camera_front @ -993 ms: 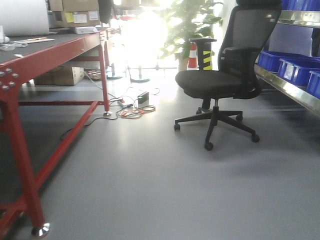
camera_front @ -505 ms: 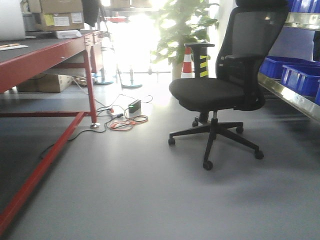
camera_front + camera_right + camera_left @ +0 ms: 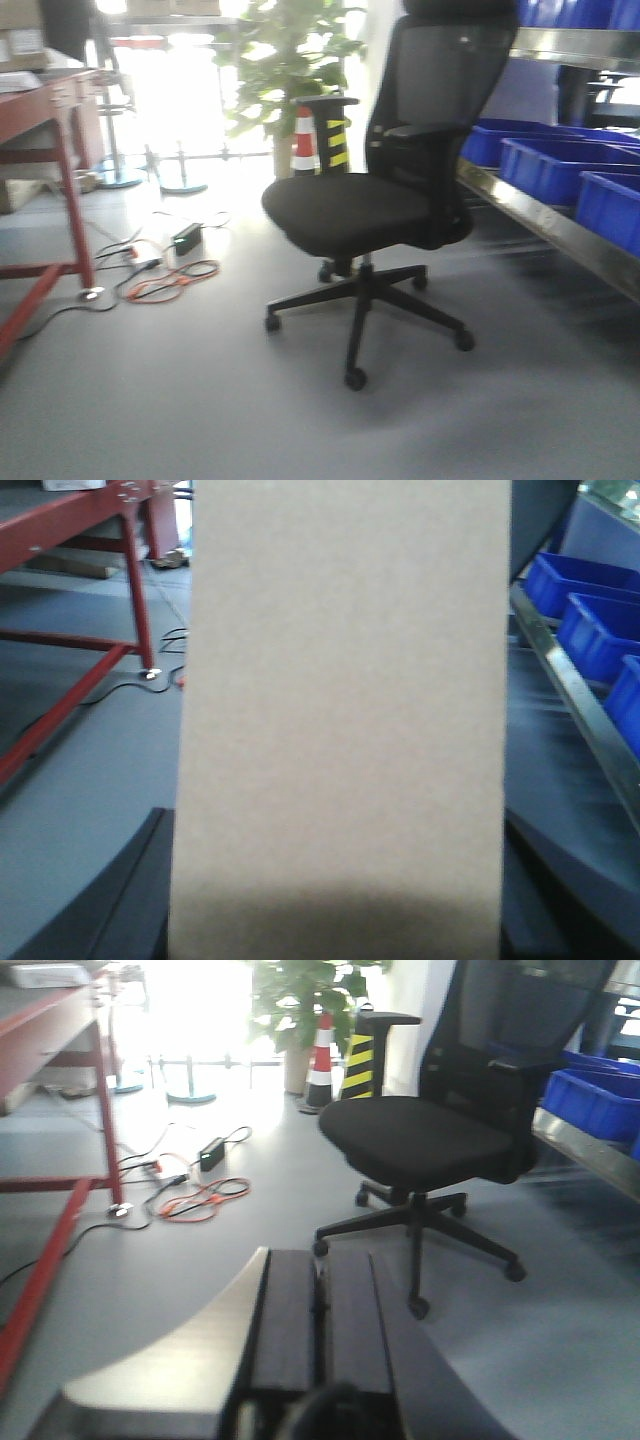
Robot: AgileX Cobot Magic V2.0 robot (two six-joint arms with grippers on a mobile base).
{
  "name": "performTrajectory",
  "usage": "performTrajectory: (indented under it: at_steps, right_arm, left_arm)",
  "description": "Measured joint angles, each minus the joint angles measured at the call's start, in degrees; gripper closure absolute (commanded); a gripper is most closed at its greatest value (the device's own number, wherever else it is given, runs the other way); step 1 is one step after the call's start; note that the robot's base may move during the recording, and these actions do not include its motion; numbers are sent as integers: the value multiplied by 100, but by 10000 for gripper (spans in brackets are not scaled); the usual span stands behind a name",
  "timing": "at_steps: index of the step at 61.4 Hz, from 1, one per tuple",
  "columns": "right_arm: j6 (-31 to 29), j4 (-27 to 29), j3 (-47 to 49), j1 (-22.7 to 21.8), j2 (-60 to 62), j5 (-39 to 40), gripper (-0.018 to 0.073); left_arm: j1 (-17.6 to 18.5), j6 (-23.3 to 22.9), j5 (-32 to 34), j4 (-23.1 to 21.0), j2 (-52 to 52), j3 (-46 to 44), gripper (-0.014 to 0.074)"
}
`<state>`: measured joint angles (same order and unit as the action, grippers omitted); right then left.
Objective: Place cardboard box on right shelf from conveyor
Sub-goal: 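Drive the base to the steel shelf rack holding the box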
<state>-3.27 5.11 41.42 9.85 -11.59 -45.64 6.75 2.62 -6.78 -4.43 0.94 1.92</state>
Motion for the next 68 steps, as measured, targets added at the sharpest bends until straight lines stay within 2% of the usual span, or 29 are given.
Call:
performTrajectory:
  at_steps: [68]
  right_arm:
    - [-10, 0, 0, 0, 0, 0, 412]
  left_arm:
    - [0, 0, 0, 0, 0, 0, 713]
